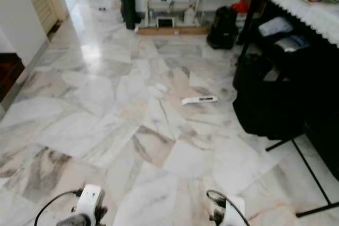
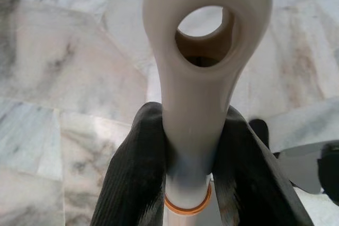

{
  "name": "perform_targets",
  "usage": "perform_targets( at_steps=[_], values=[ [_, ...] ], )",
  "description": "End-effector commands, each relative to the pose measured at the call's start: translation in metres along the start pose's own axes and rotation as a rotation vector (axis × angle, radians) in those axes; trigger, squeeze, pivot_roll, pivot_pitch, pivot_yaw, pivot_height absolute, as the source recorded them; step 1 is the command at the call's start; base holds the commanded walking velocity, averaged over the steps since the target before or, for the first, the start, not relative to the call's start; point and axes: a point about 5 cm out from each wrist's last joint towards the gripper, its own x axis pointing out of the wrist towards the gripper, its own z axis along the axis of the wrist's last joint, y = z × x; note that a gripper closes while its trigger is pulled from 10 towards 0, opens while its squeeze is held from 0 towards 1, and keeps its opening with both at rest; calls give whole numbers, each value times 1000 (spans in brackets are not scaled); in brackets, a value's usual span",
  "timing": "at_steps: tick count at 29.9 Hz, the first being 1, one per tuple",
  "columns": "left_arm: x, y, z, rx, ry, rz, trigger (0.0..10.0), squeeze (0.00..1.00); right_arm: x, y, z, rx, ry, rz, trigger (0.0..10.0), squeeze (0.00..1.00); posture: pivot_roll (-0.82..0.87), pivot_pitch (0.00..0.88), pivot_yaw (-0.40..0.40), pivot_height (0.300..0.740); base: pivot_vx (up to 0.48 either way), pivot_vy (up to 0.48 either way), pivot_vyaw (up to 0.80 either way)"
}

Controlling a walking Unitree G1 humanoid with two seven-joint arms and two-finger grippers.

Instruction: Sweep floor

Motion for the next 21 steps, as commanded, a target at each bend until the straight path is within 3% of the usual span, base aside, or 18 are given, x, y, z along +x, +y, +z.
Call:
perform_targets(
  at_steps=[1, 11, 16, 21],
  values=[
    [-2, 3, -8, -4, 19, 6, 10000, 0, -5, -5, -18, 10, 60, -12, 10000, 0, 34, 0, -57, 740, 0, 0, 0],
    [-3, 5, -9, 4, 14, 17, 10000, 0, -5, -5, -19, 12, 66, 5, 10000, 0, 37, 0, -59, 740, 0, 0, 0],
    [-6, 21, -10, -6, 17, 102, 10000, 0, -6, -3, -22, -94, 101, 24, 10000, 0, 32, 0, -54, 740, 0, 0, 0],
    [-8, 31, -11, 9, 15, 158, 10000, 0, -8, -15, -23, -119, 109, -43, 10000, 0, 30, 0, -50, 740, 0, 0, 0]
  ],
)
